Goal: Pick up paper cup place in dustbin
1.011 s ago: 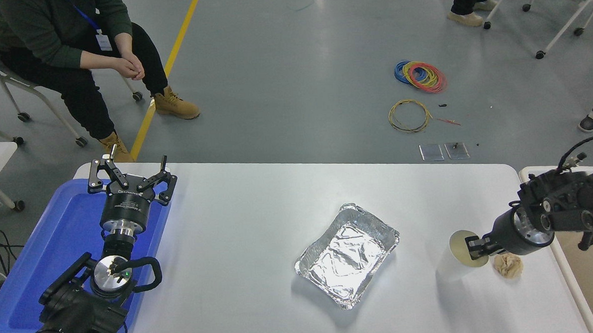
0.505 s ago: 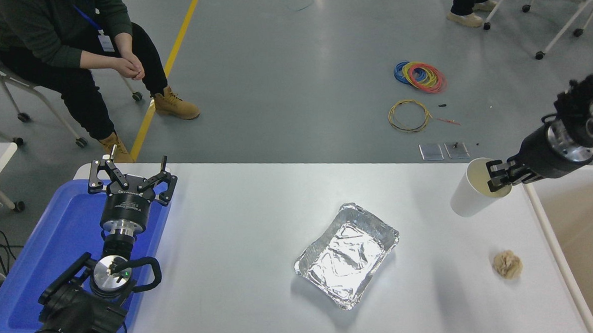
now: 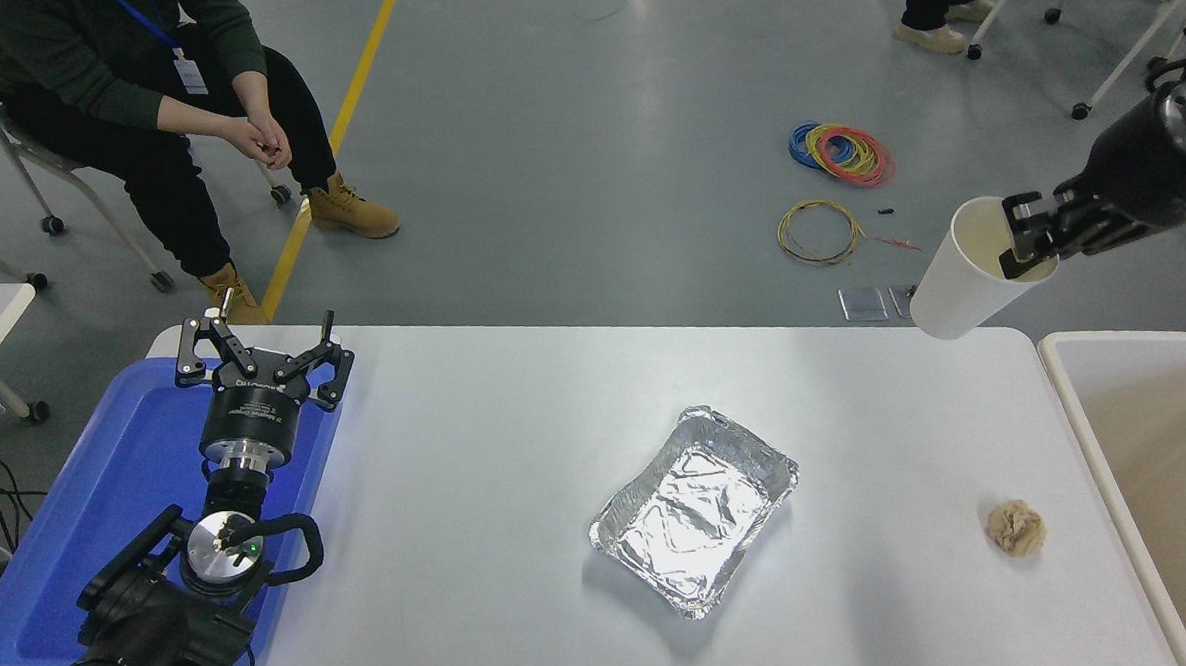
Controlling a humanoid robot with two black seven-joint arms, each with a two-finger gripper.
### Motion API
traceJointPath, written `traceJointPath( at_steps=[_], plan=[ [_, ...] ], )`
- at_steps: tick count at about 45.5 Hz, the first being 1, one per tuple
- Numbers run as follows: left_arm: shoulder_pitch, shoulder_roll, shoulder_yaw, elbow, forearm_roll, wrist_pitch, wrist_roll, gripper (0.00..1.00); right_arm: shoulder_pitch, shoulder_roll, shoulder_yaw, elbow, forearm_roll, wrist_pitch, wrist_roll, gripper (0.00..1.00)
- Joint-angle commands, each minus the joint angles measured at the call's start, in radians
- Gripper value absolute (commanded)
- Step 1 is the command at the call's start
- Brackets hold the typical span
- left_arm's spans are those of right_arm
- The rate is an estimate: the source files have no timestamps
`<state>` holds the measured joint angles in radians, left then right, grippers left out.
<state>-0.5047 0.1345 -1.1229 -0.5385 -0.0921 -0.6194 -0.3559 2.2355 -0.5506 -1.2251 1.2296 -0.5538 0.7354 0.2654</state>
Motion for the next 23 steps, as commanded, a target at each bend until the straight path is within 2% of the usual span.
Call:
traceJointPath(
  at_steps=[1, 10, 23],
  plan=[
    [0.000, 0.000, 0.000, 0.000, 0.000, 0.001, 0.000, 1.00, 0.027, 0.000, 0.001, 0.001, -0.001, 0.019, 0.000, 0.00],
    [0.002, 0.000, 0.000, 0.000, 0.000, 0.001, -0.002, 1.00, -0.037, -0.003, -0.001, -0.050, 0.000, -0.019, -0.002, 0.00],
    [0.000, 0.000, 0.000, 0.000, 0.000, 0.001, -0.002, 1.00, -0.215, -0.095, 0.002, -0.246, 0.009, -0.082, -0.003, 0.00]
  ],
)
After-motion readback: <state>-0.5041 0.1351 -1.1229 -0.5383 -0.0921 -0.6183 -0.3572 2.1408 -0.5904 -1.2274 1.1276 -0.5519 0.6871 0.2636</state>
